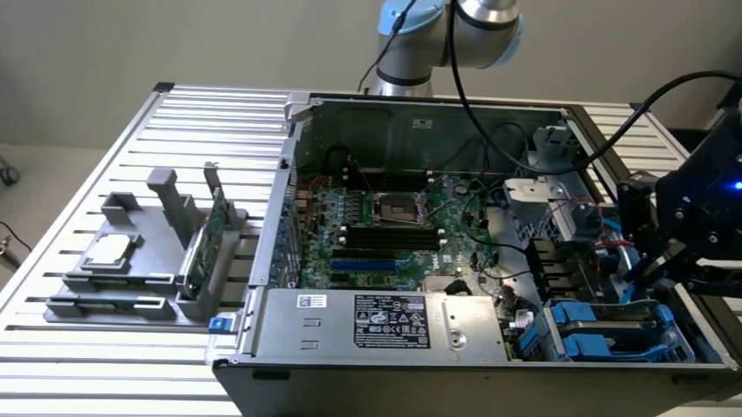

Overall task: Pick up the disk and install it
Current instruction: 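Insert the first disk wire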

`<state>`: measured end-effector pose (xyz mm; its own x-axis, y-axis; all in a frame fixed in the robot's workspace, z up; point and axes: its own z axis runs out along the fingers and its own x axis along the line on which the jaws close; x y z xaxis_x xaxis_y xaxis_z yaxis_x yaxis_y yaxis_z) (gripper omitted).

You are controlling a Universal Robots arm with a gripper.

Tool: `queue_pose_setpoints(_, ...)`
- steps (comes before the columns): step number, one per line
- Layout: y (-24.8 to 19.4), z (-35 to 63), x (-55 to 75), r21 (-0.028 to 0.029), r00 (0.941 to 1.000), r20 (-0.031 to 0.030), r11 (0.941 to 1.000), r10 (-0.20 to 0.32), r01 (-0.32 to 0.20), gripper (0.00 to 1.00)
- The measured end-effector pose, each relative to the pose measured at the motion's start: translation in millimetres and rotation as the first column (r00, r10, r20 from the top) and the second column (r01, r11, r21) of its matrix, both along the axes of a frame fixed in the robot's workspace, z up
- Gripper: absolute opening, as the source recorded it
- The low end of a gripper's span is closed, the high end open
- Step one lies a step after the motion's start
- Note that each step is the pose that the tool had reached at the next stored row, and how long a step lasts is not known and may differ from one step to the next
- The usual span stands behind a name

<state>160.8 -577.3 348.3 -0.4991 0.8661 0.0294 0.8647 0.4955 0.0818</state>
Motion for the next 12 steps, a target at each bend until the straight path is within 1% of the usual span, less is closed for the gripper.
queue_pose_setpoints(4, 0.0, 7.5, -4.0, 0.0001, 1.0, 0.0, 1.0, -0.002, 0.002, 0.16)
queue_pose_setpoints(7, 0.0, 9.5, -8.6, 0.0, 1.0, 0.0004, 1.0, -0.004, 0.004, 0.16)
queue_pose_setpoints(8, 0.0, 9.8, -10.6, -0.0011, 1.0, 0.001, 1.0, -0.005, 0.005, 0.16)
queue_pose_setpoints(9, 0.0, 9.7, -12.6, -0.0027, 1.0, 0.0019, 1.0, -0.005, 0.005, 0.16)
queue_pose_setpoints(10, 0.0, 9.8, -14.4, -0.0061, 1.0, 0.003, 1.0, -0.006, 0.006, 0.16)
queue_pose_setpoints(12, 0.0, 9.8, -17.5, -0.015, 1.0, 0.0053, 0.9999, -0.007, 0.008, 0.16)
